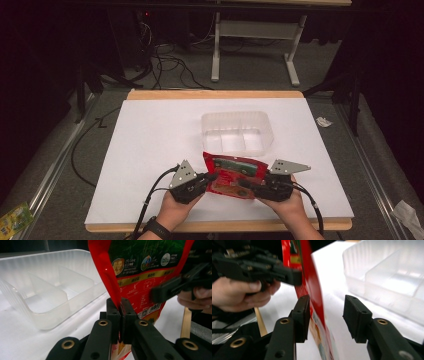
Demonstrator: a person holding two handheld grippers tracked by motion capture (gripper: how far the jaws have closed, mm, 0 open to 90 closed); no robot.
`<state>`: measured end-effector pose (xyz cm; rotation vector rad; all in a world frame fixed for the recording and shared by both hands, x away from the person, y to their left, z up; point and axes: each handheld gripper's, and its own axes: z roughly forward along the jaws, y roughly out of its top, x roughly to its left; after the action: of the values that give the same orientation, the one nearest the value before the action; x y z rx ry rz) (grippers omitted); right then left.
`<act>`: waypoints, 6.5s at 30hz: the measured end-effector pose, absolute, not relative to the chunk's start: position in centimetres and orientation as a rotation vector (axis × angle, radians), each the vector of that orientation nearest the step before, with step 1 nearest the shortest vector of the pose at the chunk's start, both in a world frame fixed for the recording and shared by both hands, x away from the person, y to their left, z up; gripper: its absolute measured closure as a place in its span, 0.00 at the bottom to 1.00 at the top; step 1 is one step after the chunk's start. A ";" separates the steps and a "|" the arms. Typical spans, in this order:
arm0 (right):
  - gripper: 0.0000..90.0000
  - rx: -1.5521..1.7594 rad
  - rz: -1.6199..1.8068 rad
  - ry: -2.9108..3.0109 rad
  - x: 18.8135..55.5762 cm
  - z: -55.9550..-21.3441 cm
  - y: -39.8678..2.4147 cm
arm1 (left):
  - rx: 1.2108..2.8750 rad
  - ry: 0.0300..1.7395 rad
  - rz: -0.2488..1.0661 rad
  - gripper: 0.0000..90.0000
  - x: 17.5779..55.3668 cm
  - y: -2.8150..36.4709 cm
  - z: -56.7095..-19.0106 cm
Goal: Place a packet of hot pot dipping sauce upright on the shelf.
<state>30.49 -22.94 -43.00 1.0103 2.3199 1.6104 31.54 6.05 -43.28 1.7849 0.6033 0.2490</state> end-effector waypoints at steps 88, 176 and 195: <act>0.96 1.321 1.464 1.725 35.0 -36.4 -29.0 | 1.813 0.764 0.387 0.35 31.3 15.7 -44.2; 0.96 1.462 1.289 1.682 43.8 -40.2 -25.6 | 1.813 0.730 0.372 0.35 31.2 15.7 -43.9; 0.96 1.442 1.265 1.712 43.1 -41.2 -25.6 | 1.815 0.727 0.372 0.35 31.2 15.6 -43.9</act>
<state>43.05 -25.63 -41.19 1.4421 1.7119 1.2645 31.25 15.64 -43.95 1.8150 0.7274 0.3720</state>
